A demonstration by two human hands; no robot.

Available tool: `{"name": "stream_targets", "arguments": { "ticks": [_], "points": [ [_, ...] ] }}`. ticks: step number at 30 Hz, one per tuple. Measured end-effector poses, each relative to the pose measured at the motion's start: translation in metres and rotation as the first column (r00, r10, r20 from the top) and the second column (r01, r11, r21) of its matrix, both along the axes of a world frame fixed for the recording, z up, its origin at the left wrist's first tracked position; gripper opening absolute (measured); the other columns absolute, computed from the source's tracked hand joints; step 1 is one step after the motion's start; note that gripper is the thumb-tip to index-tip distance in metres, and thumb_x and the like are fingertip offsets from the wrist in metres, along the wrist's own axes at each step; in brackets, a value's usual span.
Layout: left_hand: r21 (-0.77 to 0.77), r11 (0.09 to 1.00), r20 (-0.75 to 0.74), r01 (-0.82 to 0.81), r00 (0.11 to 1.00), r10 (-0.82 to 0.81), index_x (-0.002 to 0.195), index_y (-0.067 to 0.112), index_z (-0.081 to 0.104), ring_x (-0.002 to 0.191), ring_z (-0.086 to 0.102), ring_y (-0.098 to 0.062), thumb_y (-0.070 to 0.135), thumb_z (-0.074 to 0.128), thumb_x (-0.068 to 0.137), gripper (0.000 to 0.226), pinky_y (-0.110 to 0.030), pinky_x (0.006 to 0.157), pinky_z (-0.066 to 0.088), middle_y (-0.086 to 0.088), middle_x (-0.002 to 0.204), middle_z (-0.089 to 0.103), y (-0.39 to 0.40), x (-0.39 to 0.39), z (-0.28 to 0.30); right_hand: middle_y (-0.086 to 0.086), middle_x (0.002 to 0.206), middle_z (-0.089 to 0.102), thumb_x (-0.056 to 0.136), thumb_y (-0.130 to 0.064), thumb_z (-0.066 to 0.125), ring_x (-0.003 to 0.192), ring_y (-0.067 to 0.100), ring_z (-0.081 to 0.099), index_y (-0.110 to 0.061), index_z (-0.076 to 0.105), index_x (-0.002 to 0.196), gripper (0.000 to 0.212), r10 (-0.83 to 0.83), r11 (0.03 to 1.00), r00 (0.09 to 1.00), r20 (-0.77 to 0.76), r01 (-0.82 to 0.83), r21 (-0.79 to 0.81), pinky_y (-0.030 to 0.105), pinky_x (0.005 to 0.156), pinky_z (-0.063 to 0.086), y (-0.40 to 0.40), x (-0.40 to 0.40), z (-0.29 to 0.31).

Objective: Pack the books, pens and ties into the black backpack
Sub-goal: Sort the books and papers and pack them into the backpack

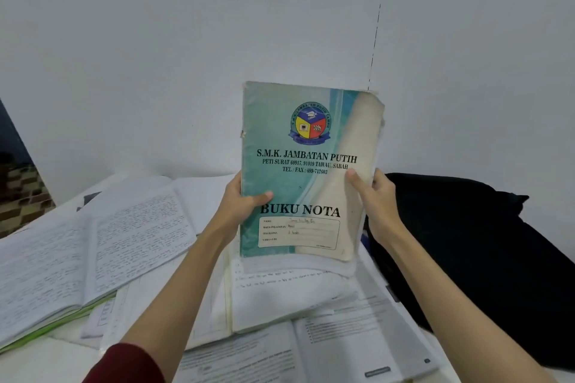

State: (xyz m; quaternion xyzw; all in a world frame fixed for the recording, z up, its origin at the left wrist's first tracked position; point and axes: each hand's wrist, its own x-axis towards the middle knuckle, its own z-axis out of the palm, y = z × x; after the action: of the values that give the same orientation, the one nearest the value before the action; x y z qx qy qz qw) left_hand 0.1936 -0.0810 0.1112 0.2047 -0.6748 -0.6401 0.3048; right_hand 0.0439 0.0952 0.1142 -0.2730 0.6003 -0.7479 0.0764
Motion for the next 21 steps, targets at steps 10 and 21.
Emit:
{"name": "stream_targets", "arguments": {
  "ticks": [10, 21],
  "points": [
    [0.072, 0.994, 0.108, 0.08, 0.99, -0.088, 0.11, 0.019, 0.057, 0.091, 0.07, -0.023, 0.024, 0.073, 0.069, 0.044, -0.036, 0.076, 0.058, -0.006, 0.102, 0.071, 0.018, 0.012, -0.056, -0.004, 0.095, 0.074, 0.079, -0.032, 0.067, 0.086, 0.008, 0.07, -0.018, 0.066, 0.105, 0.03, 0.149, 0.986, 0.984, 0.094, -0.154, 0.056, 0.018, 0.068, 0.054, 0.008, 0.017, -0.05],
    [0.101, 0.993, 0.085, 0.064, 0.994, -0.073, 0.111, 0.02, 0.057, 0.091, 0.069, -0.019, 0.026, 0.074, 0.063, 0.05, -0.035, 0.076, 0.056, -0.002, 0.102, 0.071, 0.014, 0.008, -0.047, -0.01, 0.088, 0.064, 0.094, -0.006, 0.046, 0.08, 0.004, 0.06, -0.014, 0.056, 0.103, 0.016, -0.091, 0.994, 0.994, 0.055, 0.087, 0.072, 0.014, 0.063, 0.047, -0.004, 0.023, -0.05]
  ]
}}
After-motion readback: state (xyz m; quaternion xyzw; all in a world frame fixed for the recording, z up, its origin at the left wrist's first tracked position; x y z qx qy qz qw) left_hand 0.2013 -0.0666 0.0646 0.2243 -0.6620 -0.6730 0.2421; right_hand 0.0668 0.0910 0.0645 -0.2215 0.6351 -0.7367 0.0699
